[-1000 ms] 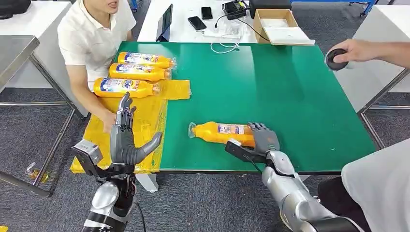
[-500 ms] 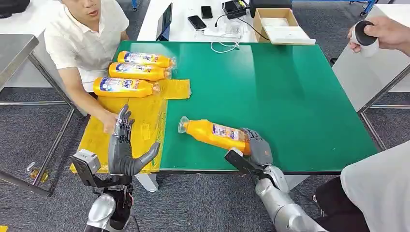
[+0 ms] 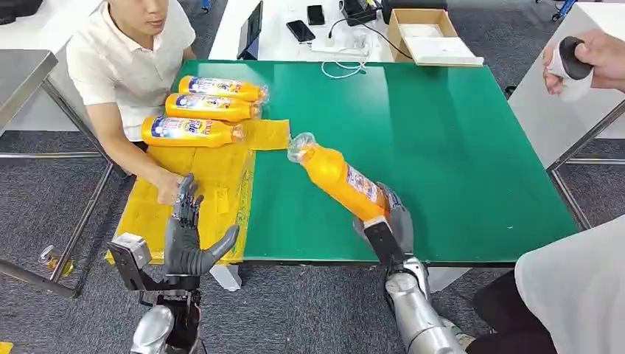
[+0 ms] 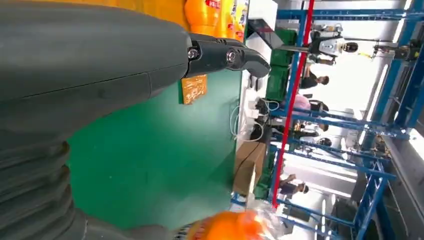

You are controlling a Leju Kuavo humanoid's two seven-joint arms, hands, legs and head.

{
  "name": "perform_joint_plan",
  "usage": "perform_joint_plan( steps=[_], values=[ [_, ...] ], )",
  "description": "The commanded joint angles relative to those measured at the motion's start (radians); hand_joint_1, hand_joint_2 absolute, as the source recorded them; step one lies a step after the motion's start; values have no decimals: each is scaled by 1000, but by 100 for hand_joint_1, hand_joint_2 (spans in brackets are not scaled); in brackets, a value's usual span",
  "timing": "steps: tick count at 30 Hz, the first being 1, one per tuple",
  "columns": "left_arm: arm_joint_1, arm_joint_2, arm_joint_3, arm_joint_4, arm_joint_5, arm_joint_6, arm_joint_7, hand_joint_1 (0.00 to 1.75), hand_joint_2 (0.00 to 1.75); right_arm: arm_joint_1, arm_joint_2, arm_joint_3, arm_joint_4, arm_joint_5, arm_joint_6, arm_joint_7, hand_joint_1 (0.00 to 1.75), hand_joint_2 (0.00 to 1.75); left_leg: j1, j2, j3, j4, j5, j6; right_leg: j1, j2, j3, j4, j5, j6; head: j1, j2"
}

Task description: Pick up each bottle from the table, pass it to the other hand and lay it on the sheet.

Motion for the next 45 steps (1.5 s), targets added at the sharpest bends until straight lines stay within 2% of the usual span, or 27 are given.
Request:
perform_joint_plan(
  steps=[1, 4, 5, 9, 17, 31, 33, 34, 37, 43, 44, 45],
  values=[
    [-68, 8, -39, 153, 42, -46, 16, 0, 175, -15, 31, 106, -61, -44, 41, -6, 175, 175, 0, 1, 1, -1, 0, -1, 0, 0, 1, 0, 0, -1, 0, 0],
    [-67, 10, -45, 154, 54, -62, 23, 0, 175, -12, 37, 126, -64, -45, 51, -3, 175, 175, 0, 3, 3, -1, -1, -1, 1, 2, 2, 0, -1, -2, 0, 0],
    [-69, 16, -57, 158, 70, -89, 37, 0, 175, -12, 42, 171, -61, -28, 55, 3, 175, 175, 0, 2, 3, -1, -1, -1, 0, 1, 2, 0, -1, -2, 0, 0],
    [-69, 16, -57, 158, 70, -89, 37, 0, 175, -12, 42, 171, -61, -28, 55, 3, 175, 175, 0, 2, 3, -1, -1, -1, 1, 1, 3, -1, -1, -2, 0, 0],
    [-105, 5, -87, 162, 117, -205, 12, 0, 175, -28, 97, 351, 10, 2, 103, 8, 175, 175, 0, 3, 0, 0, 0, -1, 0, 2, 0, 0, 0, -1, 0, 0],
    [-115, -11, -69, 168, 199, -246, 51, 0, 175, -40, 118, 388, 39, -4, 108, -5, 175, 175, 0, 2, 2, -1, 0, -1, 0, 0, 1, 0, 0, -1, 0, 0],
    [-117, -17, -65, 173, 239, -267, 67, 0, 175, -40, 121, 404, 37, -13, 124, -5, 175, 175, 1, 5, 7, -1, -2, -2, 1, 2, 6, -1, -1, -4, 0, 0],
    [-118, -17, -66, 173, 241, -268, 67, 0, 175, -40, 124, 408, 37, -13, 124, -5, 175, 175, 0, 1, 1, -1, 0, -1, 0, 0, 1, 0, 0, -2, 0, 0],
    [-111, -39, -50, 136, 273, -268, 46, 0, 175, -44, 142, 439, 55, -9, 130, 8, 175, 175, 0, 2, 1, 0, 0, -1, 0, 1, 1, 0, 0, -2, 0, 0],
    [-102, -28, -59, 90, 272, -264, 38, 0, 175, -41, 159, 482, 107, -12, 138, 15, 175, 175, 1, 3, 2, 0, -1, -1, 1, 2, 2, 0, -1, -2, 0, 0],
    [-101, -28, -59, 91, 274, -266, 36, 17, 175, -43, 159, 486, 111, -13, 143, 15, 175, 175, 1, 2, 1, 0, -1, -1, 1, 1, 1, 0, -1, -1, 0, 0],
    [-100, -24, -64, 91, 277, -276, 32, 175, 175, -41, 160, 497, 115, -13, 148, 14, 175, 175, 1, 3, 3, -1, -1, -1, 1, 1, 2, 0, -1, -2, 0, 0]
  ],
)
